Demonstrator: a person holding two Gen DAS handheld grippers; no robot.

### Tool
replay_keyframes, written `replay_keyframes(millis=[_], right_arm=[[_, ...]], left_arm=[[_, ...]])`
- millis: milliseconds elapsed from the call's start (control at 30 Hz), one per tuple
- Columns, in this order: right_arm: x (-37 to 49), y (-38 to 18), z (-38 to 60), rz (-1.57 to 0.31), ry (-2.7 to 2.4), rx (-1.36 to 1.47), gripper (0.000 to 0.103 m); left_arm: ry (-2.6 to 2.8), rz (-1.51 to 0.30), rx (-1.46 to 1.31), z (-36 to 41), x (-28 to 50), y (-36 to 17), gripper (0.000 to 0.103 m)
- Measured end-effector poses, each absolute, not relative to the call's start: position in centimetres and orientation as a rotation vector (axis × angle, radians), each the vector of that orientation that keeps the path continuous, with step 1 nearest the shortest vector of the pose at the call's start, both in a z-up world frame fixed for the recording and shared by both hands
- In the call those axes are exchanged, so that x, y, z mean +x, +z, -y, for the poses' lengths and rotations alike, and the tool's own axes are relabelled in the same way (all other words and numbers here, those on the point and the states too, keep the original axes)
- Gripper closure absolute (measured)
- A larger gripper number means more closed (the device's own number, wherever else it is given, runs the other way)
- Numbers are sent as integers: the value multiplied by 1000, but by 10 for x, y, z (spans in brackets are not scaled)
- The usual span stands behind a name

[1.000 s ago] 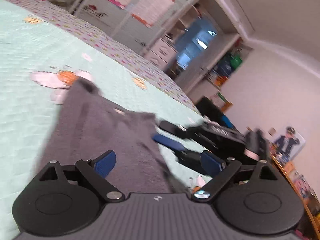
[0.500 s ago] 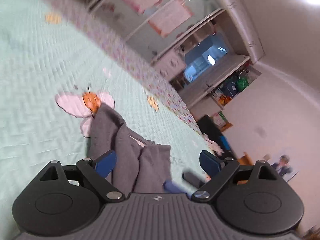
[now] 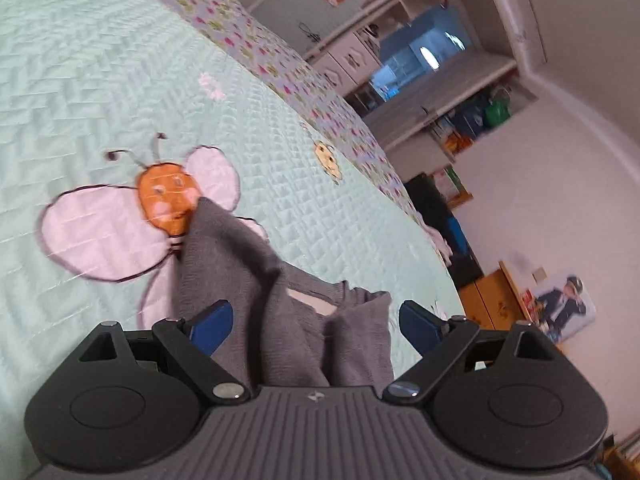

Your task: Fold clothes

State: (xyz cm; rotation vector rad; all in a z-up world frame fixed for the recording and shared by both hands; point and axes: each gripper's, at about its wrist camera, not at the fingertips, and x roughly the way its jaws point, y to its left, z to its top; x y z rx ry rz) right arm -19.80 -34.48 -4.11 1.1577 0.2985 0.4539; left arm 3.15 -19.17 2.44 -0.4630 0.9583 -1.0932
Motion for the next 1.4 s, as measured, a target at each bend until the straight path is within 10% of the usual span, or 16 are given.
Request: replay_keyframes(millis=[233, 467, 1000, 1133, 1233, 1400], right_arm=[[-200, -43, 344, -295, 482, 1161, 66], [-199, -42, 341, -288, 499, 1169, 65], [-202, -42, 340, -290, 502, 1163, 65], [-203, -43, 339, -292, 500, 1159, 65], [-204, -43, 338, -293, 499, 1155, 65], [-205, -43, 337, -296, 496, 1157, 65]], left_arm=[[-1216, -998, -257, 235, 36, 24, 14], [-1242, -1056, -191, 246, 59, 15, 46], [-1223, -1038, -568, 213, 56, 10, 46], [-1058, -1112, -504, 228, 62, -27, 102], [-1024, -1119, -551, 217, 59, -22, 99], [-1049, -1014, -544, 172, 2, 28, 63]])
